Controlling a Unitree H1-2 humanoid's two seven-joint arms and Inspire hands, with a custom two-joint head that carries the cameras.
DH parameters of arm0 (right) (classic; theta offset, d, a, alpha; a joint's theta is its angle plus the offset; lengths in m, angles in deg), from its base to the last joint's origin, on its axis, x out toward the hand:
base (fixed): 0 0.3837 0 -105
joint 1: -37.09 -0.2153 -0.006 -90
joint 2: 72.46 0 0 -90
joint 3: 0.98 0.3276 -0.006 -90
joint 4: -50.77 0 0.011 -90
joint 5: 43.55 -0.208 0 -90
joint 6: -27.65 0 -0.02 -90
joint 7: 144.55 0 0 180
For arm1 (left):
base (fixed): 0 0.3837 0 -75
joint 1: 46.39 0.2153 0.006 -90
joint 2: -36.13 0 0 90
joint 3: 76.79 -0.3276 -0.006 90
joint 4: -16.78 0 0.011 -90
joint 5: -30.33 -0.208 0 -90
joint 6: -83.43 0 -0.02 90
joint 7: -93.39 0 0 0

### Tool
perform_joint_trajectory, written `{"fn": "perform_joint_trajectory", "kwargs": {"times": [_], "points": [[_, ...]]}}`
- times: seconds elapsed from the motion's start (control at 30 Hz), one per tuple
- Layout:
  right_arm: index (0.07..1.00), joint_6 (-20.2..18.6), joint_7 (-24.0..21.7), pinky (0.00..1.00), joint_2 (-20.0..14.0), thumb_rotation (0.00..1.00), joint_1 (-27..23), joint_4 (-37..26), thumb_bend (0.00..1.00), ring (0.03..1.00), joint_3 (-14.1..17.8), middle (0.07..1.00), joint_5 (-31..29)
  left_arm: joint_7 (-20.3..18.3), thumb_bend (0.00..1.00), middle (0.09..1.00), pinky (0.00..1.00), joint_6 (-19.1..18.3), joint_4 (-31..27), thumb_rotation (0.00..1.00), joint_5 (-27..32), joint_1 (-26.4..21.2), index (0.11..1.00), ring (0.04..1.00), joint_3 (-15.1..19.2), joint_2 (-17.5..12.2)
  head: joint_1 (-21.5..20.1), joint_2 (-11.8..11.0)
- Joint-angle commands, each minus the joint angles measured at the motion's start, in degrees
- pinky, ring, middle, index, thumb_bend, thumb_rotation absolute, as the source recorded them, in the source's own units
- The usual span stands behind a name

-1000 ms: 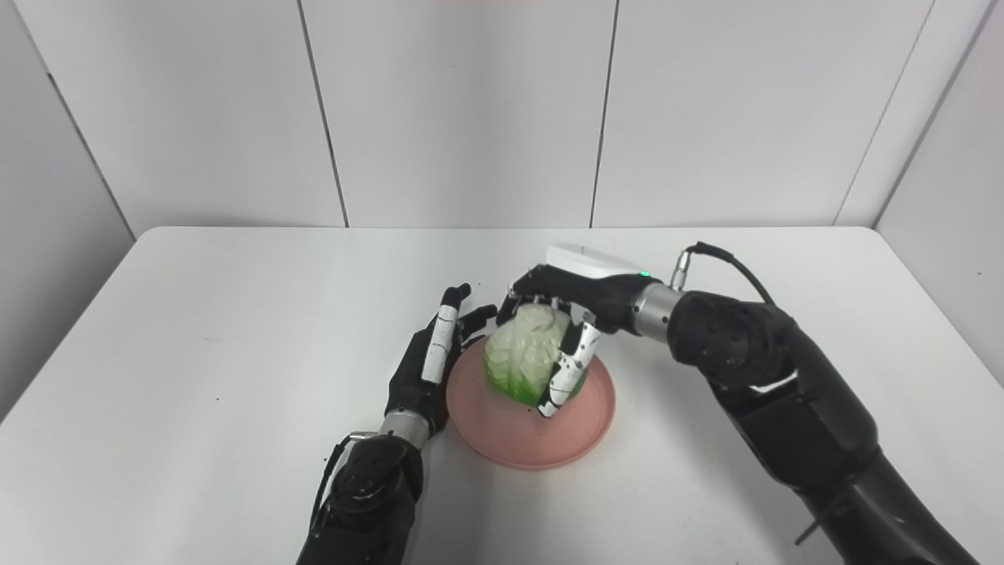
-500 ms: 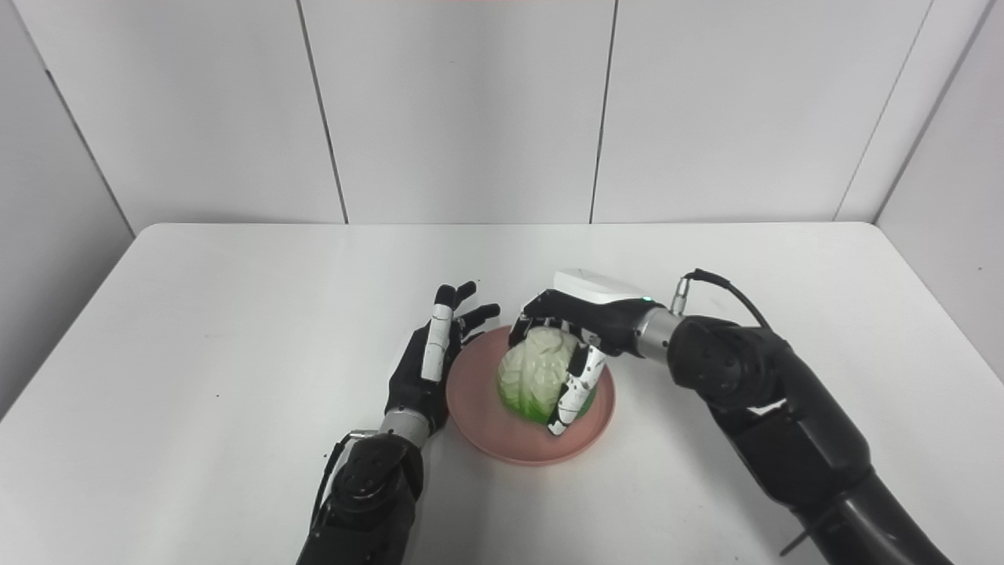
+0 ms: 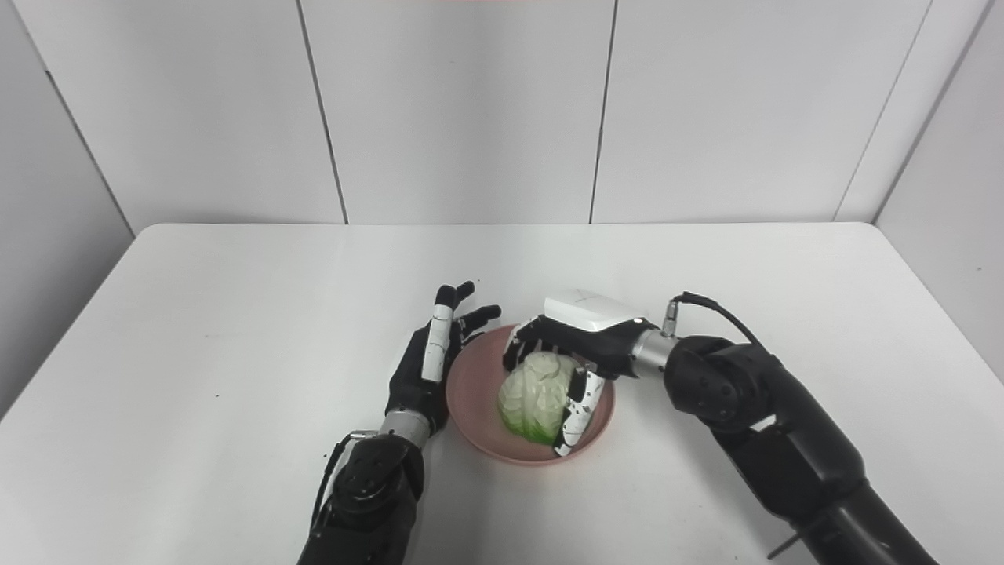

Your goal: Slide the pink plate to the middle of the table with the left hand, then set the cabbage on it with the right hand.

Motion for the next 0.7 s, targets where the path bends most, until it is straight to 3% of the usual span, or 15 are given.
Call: {"fn": "perform_joint_trajectory", "kwargs": {"times": [0.0, 0.03, 0.17, 0.37, 0.57, 0.67], "points": [[0.683, 3.0, 1.5, 0.74, -1.4, 0.16, -1.9, -1.5, 1.0, 0.812, 0.1, 0.792, 1.8, 0.3, 0.96, 0.747, 0.92, -1.4, 1.1, 1.0, -0.1, 1.4, 0.892, 0.895, 0.0, 1.0, 0.0, 0.0], [0.702, 3.1, 1.2, 0.82, -1.6, 0.2, -2.0, -1.8, 1.0, 0.866, 0.0, 0.83, 2.4, 0.3, 0.96, 0.747, 0.92, -1.4, 1.1, 1.0, 0.0, 1.4, 0.892, 0.895, 0.0, 1.0, 0.0, 0.0], [0.752, 4.0, 0.0, 0.97, -2.5, 0.35, -2.4, -2.7, 1.0, 0.945, -0.6, 0.901, 3.4, 0.4, 0.96, 0.74, 0.91, -0.8, 1.4, 1.0, 0.0, 1.3, 0.894, 0.888, 0.2, 0.9, -0.2, -0.1], [0.814, 3.7, -2.3, 1.0, -3.7, 0.46, -3.1, -4.8, 1.0, 0.993, -0.7, 0.955, 3.7, 0.1, 0.96, 0.739, 0.95, -0.8, 1.5, 1.0, 0.5, 1.3, 0.912, 0.892, 0.4, 0.9, -1.2, -0.5], [0.839, 1.9, -3.9, 1.0, -5.3, 0.45, -3.4, -6.2, 1.0, 0.981, 1.1, 0.963, 3.6, 0.1, 0.96, 0.748, 0.97, -0.5, 1.6, 1.0, 0.5, 1.3, 0.904, 0.888, 0.4, 0.8, -1.5, -0.6], [0.841, 1.1, -3.6, 1.0, -5.6, 0.44, -3.4, -6.0, 1.0, 0.982, 2.9, 0.955, 2.4, 0.6, 0.97, 0.746, 0.93, -0.5, 1.6, 1.0, 0.0, 1.3, 0.892, 0.866, 0.4, 0.7, -1.5, -0.6]]}}
